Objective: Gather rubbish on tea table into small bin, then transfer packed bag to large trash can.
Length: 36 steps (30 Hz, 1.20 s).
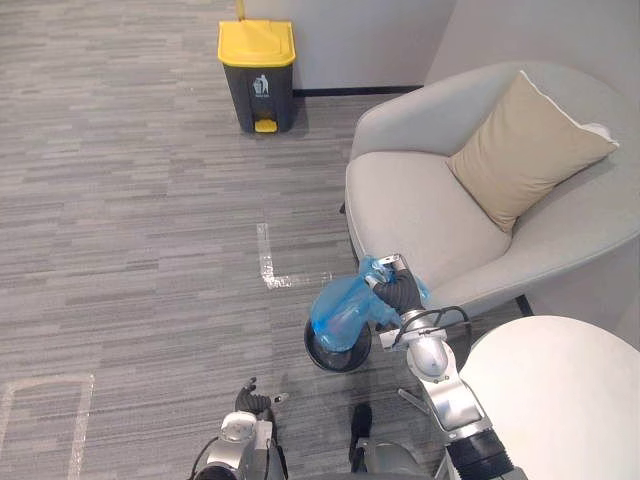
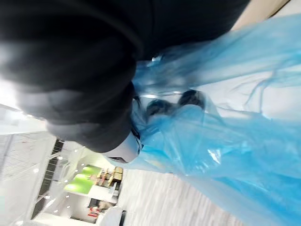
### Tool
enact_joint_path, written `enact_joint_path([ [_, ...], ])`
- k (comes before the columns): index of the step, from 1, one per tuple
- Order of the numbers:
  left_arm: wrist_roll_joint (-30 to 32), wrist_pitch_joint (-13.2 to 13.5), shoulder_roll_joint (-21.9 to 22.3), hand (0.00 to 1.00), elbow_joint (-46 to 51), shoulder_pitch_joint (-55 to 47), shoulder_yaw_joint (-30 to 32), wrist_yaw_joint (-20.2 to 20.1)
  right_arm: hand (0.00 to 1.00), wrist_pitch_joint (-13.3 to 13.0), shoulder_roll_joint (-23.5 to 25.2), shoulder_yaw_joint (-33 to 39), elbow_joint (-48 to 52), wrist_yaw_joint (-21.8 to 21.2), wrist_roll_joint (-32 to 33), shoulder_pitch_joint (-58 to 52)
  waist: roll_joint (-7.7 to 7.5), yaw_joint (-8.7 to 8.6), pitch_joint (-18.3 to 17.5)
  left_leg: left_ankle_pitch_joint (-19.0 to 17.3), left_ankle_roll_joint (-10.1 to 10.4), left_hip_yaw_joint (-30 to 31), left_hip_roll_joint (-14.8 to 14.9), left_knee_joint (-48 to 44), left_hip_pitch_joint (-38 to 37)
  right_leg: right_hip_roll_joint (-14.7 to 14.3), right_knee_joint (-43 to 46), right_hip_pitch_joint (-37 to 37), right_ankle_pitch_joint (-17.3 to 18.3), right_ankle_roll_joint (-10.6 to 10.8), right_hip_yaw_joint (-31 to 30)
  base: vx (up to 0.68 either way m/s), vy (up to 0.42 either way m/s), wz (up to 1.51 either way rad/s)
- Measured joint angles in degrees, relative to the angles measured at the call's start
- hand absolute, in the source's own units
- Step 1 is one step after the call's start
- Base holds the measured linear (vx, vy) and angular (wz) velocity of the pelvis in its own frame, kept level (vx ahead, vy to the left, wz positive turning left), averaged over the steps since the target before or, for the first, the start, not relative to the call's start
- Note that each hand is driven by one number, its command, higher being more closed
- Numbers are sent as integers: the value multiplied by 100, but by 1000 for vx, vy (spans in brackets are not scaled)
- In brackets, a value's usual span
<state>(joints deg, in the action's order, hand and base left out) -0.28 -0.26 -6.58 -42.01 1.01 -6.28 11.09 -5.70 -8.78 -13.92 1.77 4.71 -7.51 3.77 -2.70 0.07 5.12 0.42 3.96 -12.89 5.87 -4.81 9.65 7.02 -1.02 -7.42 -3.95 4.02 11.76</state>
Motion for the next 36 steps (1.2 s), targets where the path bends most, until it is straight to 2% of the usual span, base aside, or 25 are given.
enact_joint_path([
  [2, -21, -12, -119, 0, 1036, -235, -62, -2, 100, -17, -241, -41, -2, -184, 139, 16, 39, 10, -77, 18, -23, 4, -24, 74, -85, 8, -47, 68, -22, 3, -18, -6, 2, -2],
  [4, -142, 212, -239, 0, 2367, -741, -232, -54, 100, -18, -524, -34, -24, -318, 141, -10, 56, 4, -175, 16, -25, 8, -45, 128, -222, 14, -64, 172, -20, 4, -52, -14, 5, -7],
  [6, -140, 326, -230, 0, 2761, -882, -295, -142, 100, -39, -689, -25, -24, -374, 141, -5, 86, 6, -236, 17, -27, 13, -69, 186, -295, 22, -68, 167, -19, 7, -96, -26, 13, -9],
  [12, 26, 345, -364, 0, 2997, -912, -519, -134, 100, -80, -815, -97, -25, -503, 321, -14, 144, -11, -291, 76, -39, 222, -156, 448, -525, 13, -127, 313, -35, 17, -178, -17, 4, -7],
  [16, 252, 494, -748, 0, 3465, -756, -789, -147, 100, -101, -1032, -346, -24, -634, 470, 25, 134, -31, -339, 151, -19, 227, -155, 604, -610, -10, -153, 332, -42, 8, -194, 0, 0, 0],
  [21, 478, 494, -981, 0, 3466, -431, -1193, -172, 100, -109, -1174, -740, -22, -716, 654, 369, 117, -68, -362, 168, -18, 156, -162, 670, -687, -24, -184, 345, -80, 2, -276, 17, -7, -8],
  [27, 691, 494, -1091, 0, 3467, -87, -1560, -239, 100, -110, -1205, -1126, 5, -817, 1033, 778, 99, -111, -374, 167, -20, 97, -164, 683, -781, -32, -205, 394, -101, -15, -355, -2, -6, -7],
  [32, 694, 493, -1112, 0, 3456, 11, -1818, -251, 100, -144, -1199, -1438, 458, -869, 1269, 878, 87, -132, -390, 173, -14, 25, -150, 774, -899, -64, -241, 427, -126, -23, -448, -14, -8, -8],
  [36, 891, 489, -1044, 0, 3339, 61, -2072, -247, 100, -174, -1124, -1631, 510, -876, 1516, 1025, 18, -157, -463, 180, -5, -65, -144, 841, -974, -84, -243, 422, -129, -24, -542, -9, -8, -12],
])
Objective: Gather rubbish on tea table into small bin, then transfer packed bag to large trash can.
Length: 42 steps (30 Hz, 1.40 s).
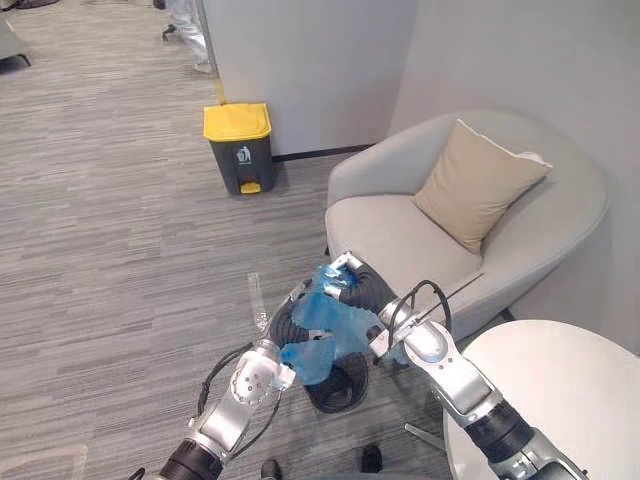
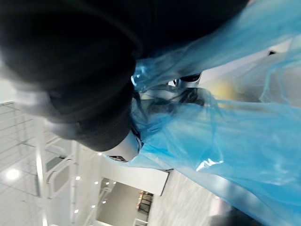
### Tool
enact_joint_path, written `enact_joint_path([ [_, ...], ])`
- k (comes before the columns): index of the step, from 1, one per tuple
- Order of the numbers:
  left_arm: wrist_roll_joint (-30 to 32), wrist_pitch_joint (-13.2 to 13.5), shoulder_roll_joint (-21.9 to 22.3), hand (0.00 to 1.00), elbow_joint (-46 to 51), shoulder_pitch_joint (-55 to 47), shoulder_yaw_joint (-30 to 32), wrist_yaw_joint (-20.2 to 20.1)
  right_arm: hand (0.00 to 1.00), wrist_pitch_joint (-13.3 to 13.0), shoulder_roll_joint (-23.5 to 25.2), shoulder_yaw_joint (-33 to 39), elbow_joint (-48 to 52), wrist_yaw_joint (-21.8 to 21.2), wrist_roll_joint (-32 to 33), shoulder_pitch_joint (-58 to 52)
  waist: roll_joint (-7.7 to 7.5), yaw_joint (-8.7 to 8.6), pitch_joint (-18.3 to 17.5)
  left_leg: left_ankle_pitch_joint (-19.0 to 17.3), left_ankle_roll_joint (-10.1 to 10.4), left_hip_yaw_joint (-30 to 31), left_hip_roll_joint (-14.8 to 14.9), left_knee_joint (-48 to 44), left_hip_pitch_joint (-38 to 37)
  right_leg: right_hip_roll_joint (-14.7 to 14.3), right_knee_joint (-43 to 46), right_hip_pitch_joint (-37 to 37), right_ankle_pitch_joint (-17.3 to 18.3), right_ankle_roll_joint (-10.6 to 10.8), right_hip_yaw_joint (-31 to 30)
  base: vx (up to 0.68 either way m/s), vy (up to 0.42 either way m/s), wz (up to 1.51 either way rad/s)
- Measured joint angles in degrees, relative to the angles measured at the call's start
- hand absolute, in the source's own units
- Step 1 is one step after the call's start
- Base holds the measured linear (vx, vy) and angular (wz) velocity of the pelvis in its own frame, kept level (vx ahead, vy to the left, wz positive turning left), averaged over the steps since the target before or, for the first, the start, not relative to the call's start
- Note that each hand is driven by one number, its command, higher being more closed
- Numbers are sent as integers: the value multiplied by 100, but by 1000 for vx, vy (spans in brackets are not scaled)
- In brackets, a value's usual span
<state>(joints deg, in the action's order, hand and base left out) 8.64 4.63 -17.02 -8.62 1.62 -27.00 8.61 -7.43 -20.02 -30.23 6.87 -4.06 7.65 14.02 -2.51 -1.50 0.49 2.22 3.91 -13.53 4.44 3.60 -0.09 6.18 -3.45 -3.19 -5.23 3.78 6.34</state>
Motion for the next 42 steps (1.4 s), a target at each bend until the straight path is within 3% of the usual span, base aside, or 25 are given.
enact_joint_path([
  [10, 495, -44, 433, 0, -786, 342, -50, 143, 100, 1, 445, -429, 165, -52, 618, 199, -62, -94, -57, 2, 1, -34, -6, 25, 0, -10, -36, -14, -16, 1, -35, 1, 0, -1],
  [11, 538, -51, 497, 100, -910, 402, -55, 154, 100, 4, 488, -497, 164, -59, 659, 258, -62, -94, -57, 2, 1, -35, -2, 25, 0, -14, -36, -15, -16, 0, -38, 0, 0, 0],
  [15, 657, -46, 692, 100, -1204, 470, -123, 265, 100, 21, 670, -655, 164, -76, 1078, 398, -62, -107, -57, 1, 2, -70, 8, 28, -1, -27, -31, -38, -22, -10, -74, -24, -16, -4],
  [23, 575, -53, 752, 100, -1350, 496, -148, 373, 100, 21, 692, -681, 163, -40, 1154, 547, -65, -150, -59, 0, 3, -165, 11, 42, -1, -38, -11, -106, -36, -16, -176, -12, -6, -6],
  [24, 510, -53, 762, 100, -1350, 488, -128, 387, 0, 20, 699, -680, 163, -41, 1151, 545, -65, -157, -59, 0, 3, -170, 12, 43, -2, -40, -11, -108, -36, -17, -181, 0, 0, 0],
  [35, -106, -193, 837, 100, -1346, 184, 376, 503, 0, -166, 900, -432, 114, -54, 776, -179, -69, -171, -58, -1, 5, -236, 8, 136, -100, -46, -12, -87, -31, -7, -241, -2, -2, -2],
  [42, -340, -230, 909, 100, -1280, 52, 749, 522, 0, -173, 806, -14, -20, 11, -220, -545, -72, -171, -60, 0, 4, -201, 7, 151, -100, -44, -7, -76, -16, 14, -210, -1, -1, 0],
])
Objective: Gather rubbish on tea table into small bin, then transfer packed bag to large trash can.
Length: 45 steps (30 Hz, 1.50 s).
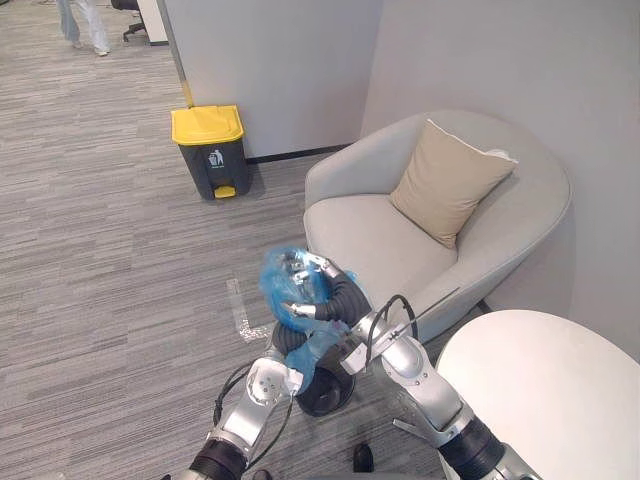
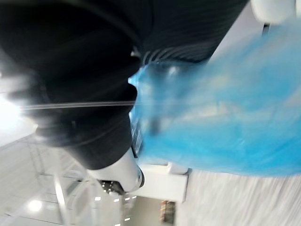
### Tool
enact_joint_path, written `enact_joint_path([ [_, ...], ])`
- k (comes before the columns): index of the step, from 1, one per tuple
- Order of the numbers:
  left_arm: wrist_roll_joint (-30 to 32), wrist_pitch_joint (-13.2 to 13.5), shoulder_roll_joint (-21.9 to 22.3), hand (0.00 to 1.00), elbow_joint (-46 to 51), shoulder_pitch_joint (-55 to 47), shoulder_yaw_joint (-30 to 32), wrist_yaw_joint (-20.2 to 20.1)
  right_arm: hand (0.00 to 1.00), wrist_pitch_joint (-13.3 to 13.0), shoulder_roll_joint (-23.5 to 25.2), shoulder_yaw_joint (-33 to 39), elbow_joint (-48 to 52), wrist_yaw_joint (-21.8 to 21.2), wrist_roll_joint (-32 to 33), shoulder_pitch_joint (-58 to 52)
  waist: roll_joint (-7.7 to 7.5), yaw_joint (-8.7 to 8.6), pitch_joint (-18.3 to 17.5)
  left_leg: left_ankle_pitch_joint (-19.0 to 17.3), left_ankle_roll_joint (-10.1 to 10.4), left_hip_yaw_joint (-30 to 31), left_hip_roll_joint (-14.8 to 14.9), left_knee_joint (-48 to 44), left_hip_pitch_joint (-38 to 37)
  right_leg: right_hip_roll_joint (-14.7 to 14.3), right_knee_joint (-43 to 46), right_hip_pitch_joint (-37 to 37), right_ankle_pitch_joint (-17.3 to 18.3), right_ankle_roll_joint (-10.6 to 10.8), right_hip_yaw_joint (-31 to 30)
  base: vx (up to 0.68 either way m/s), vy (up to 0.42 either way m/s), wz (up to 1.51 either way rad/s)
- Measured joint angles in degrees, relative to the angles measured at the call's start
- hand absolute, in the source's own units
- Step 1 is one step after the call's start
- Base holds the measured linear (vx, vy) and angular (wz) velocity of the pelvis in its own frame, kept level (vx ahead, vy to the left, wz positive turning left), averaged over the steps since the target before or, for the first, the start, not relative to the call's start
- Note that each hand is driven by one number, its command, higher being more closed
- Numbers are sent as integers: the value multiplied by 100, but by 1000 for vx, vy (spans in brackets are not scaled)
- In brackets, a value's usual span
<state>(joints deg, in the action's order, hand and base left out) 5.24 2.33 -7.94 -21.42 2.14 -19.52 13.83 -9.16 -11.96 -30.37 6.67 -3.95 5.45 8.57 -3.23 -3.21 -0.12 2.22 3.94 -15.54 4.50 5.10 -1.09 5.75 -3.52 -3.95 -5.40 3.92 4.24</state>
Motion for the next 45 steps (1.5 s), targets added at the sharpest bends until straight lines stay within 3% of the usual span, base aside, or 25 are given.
enact_joint_path([
  [10, -325, -15, 98, 100, 81, -486, 966, 118, 0, -131, -200, 1321, -33, 534, -1231, -667, -13, 25, -8, 0, -1, 71, -5, 15, -2, 12, 9, 30, 28, 37, 60, -4, -4, 2],
  [15, -503, -27, 243, 100, 146, -822, 1331, 145, 0, -159, 310, 2178, -247, 750, -1211, -1407, -7, 13, -4, 0, 1, 169, -10, 8, -17, 19, 8, 98, 70, 46, 169, -9, -13, 10],
  [20, -555, -49, 242, 100, -315, -902, 1640, 153, 0, -30, 744, 2654, -1863, 723, -803, -1492, 10, 13, 7, 1, 3, 200, -20, 3, -18, 29, -6, 120, 78, 35, 204, -7, -4, 1],
  [26, -671, -108, 273, 100, -1122, -983, 1960, -69, 0, 295, 768, 2899, -3569, 605, -492, -1487, 69, 31, 46, 0, 5, 289, -24, 8, -49, 32, -94, 209, 77, 36, 315, -3, -13, 8],
  [34, -715, -241, 350, 100, -2140, -1103, 2306, -180, 0, 505, 793, 3252, -5078, 650, -472, -1388, 165, 58, 108, -2, 8, 256, -33, 64, -217, 33, -118, 345, 82, 42, 309, -12, -3, -2],
  [38, -713, -273, 401, 100, -2374, -1196, 2318, -192, 0, 530, 802, 3252, -5283, 704, -421, -1357, 166, 96, 132, -3, 10, 191, -33, 69, -246, 33, -79, 319, 83, 43, 243, -31, -3, -9],
  [42, -727, -271, 456, 100, -2451, -1176, 2531, -191, 0, 531, 879, 3252, -5304, 794, -432, -1276, 148, 255, 311, -27, 14, 11, -16, 13, -267, 25, 195, 151, 147, 47, 66, -49, 5, -22],
  [45, -766, -271, 444, 100, -2435, -1119, 2527, -178, 0, 531, 988, 3243, -5313, 885, -441, -1205, 39, 268, 460, -271, 4, 53, 11, -549, 35, 106, 871, -165, 422, 53, 50, -34, -2, 3],
])
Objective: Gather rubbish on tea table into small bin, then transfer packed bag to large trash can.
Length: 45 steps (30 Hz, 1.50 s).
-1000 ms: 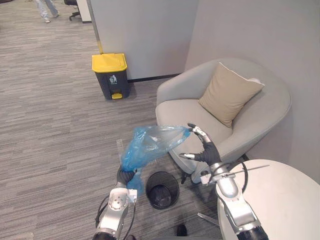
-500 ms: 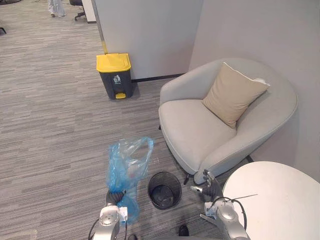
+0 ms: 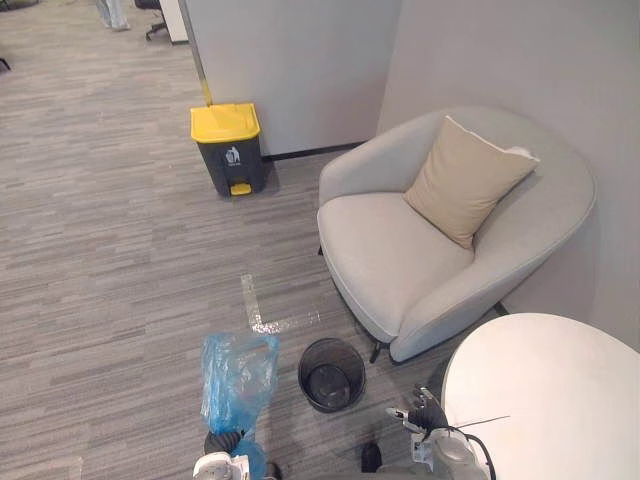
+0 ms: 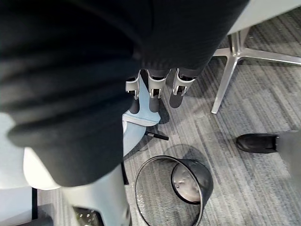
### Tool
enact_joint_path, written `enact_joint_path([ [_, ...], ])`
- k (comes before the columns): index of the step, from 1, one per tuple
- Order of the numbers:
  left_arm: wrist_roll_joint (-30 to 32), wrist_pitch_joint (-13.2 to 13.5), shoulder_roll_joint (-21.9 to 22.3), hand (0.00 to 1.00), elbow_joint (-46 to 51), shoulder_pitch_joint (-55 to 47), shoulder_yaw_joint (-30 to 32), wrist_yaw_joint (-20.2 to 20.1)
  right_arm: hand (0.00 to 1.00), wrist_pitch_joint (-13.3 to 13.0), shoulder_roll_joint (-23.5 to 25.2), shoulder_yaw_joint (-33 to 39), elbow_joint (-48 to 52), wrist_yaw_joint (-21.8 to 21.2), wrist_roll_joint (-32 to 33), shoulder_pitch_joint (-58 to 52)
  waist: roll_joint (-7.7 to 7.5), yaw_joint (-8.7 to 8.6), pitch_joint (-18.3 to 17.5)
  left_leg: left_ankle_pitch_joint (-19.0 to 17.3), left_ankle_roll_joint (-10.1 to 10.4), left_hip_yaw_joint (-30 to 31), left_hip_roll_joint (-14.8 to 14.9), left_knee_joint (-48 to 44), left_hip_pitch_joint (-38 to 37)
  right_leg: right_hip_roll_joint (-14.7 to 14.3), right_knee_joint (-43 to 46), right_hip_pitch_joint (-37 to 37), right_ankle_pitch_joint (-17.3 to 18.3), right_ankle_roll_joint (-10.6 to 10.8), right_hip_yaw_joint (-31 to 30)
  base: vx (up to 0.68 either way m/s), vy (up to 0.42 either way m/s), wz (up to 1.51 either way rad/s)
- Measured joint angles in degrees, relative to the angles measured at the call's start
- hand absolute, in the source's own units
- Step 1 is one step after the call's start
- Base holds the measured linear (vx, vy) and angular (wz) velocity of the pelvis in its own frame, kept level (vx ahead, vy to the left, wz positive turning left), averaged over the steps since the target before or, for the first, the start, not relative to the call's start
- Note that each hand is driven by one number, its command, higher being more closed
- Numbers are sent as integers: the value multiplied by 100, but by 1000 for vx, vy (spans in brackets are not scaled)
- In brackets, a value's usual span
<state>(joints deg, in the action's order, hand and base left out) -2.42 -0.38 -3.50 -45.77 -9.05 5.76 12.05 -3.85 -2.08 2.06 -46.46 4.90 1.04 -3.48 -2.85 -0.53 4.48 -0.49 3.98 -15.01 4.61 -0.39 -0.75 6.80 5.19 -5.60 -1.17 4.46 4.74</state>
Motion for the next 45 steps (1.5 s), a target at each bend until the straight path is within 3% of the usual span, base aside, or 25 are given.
enact_joint_path([
  [4, -8, 5, 18, 100, 75, 51, -3, 4, 0, -6, -22, 3, 1, 66, -3, 37, -13, 61, 6, -82, -90, 25, 60, -279, 302, 49, -39, -30, -47, 135, -35, -49, 13, 15],
  [5, -10, 5, 13, 100, 93, 114, -6, 4, 0, -3, -8, -7, -24, 73, -2, -2, 41, 3, 58, -45, -96, 167, 78, -386, 387, 44, 986, -185, 610, 58, -65, -17, -8, 62],
  [7, -19, 17, -6, 100, 303, 85, -8, 12, 0, 4, -7, -7, -195, 77, 3, 18, -71, 88, -18, -21, -60, 382, 21, -486, 413, 8, 1354, -67, 1022, 79, -177, -5, -70, 66],
  [9, -92, 26, 30, 100, 366, 121, -23, 12, 0, -13, -27, -4, -172, 91, 3, 222, 33, 261, 6, 52, 17, 558, 110, -653, 754, -160, 826, 14, 927, -85, -173, -66, -98, 36],
  [10, -131, 25, 59, 100, 397, 172, -33, 12, 0, -14, -32, 1, -164, 109, 4, 256, 42, 267, 22, 76, 33, 629, 157, -708, 846, -206, 760, 6, 871, -118, -120, -122, -95, 45],
  [12, -181, 20, 220, 100, 522, 295, -129, 6, 0, -14, -32, 4, 52, 214, 5, 347, 308, 252, 268, 255, 138, 1064, 299, -870, 1256, -368, 539, -17, 676, -251, 318, -175, -106, 71],
  [15, -173, 17, 340, 100, 687, 281, -269, 3, 0, -7, 21, 2, 73, 252, -6, 359, 434, 264, 357, 653, 203, 1079, 395, -467, 1243, -378, 569, -20, 589, -403, 736, -186, -74, 58],
  [18, -154, 3, 377, 100, 828, 364, -306, -11, 0, -1, 198, 226, 93, 331, -10, 308, 189, 224, 555, 134, -77, 288, 487, -1661, 1344, -37, 652, -28, 584, -499, 1128, -192, 10, 70],
  [19, -124, 7, 411, 100, 973, 368, -356, -24, 0, 14, 193, 229, 249, 371, -10, 191, 156, 212, 572, -290, -163, 88, 497, -2156, 1344, 87, 652, -36, 603, -527, 1280, -200, 48, 77],
  [22, -109, 4, 428, 100, 1030, 379, -447, -110, 0, 37, 210, 231, 328, 406, -10, 71, 194, 91, 553, -1112, -197, -377, 689, -2776, 1183, 284, 653, -60, 506, -393, 1684, -139, 177, 80],
  [24, -110, -3, 451, 100, 1007, 346, -495, -119, 0, 39, 207, 272, 317, 416, -9, -21, 311, 80, 529, -1645, -40, -646, 872, -2639, 965, 259, 662, -39, 453, -223, 1835, -92, 261, 51],
  [25, -109, -10, 380, 100, 844, 340, -516, -118, 0, 113, 331, 391, 270, 414, -2, -46, 207, 126, 495, -1532, -9, -651, 603, -2334, 946, 383, 579, -43, 404, -105, 1776, -1, 214, 34],
  [26, -105, -27, 265, 100, 723, 271, -533, -112, 0, 114, 477, 448, 291, 420, 2, -106, 53, 82, 375, -1236, -118, -634, 240, -1748, 754, 512, 382, -22, 378, -72, 1729, 30, 224, 39],
  [29, -101, -24, 208, 100, 656, 308, -694, -112, 0, 115, 406, 468, 227, 433, -9, -85, 30, 59, 322, -951, -386, -544, -167, -1268, 727, 564, -45, 191, 191, 59, 1608, 49, 126, 45],
  [31, -99, -24, 154, 100, 548, 303, -720, -115, 0, 112, 385, 469, 46, 453, -20, 25, 122, 65, 360, -914, -447, -509, -293, -1222, 708, 586, -243, 291, 46, 40, 1512, 23, 106, 19],
  [36, -98, -23, -39, 100, 391, 265, -698, -105, 0, 129, 364, 478, -254, 462, -108, 251, 131, 95, 339, -927, -447, -513, -348, -1158, 653, 597, -260, 299, 32, 108, 1491, 54, 16, 0],
  [40, -99, -13, -25, 100, 388, 208, -694, -106, 0, 132, 227, 637, -426, 492, -116, 327, 46, 77, 390, -1197, -496, -360, -540, -1185, 566, 1024, 1056, -55, 731, 186, 1516, 61, 29, 15],
  [41, -100, -14, -24, 100, 390, 204, -703, -105, 0, 135, 204, 633, -426, 496, -116, 302, 42, 61, 406, -1266, -544, -268, -563, -1191, 516, 1102, 1420, -127, 763, 85, 1475, 140, 49, 49],
  [43, -105, -6, -34, 100, 523, 154, -720, -104, 0, 138, 183, 644, -362, 517, -115, 124, 29, 38, 427, -1388, -637, 48, -607, -1202, 311, 1198, 2934, -642, 550, -435, 792, 181, 78, 63],
  [44, -105, 1, -37, 100, 592, 140, -721, -103, 0, 132, 174, 684, -354, 516, -115, 54, 56, 18, 484, -1419, -701, 200, -599, -1212, 174, 1139, 3657, -1049, 503, -554, 498, 212, 60, 60],
  [45, -106, 0, -34, 100, 589, 138, -721, -102, 0, 121, 204, 725, -328, 522, -115, 20, 39, 20, 471, -1466, -708, 286, -575, -1212, 135, 987, 3898, -1248, 725, -398, 330, 257, 6, 62],
])
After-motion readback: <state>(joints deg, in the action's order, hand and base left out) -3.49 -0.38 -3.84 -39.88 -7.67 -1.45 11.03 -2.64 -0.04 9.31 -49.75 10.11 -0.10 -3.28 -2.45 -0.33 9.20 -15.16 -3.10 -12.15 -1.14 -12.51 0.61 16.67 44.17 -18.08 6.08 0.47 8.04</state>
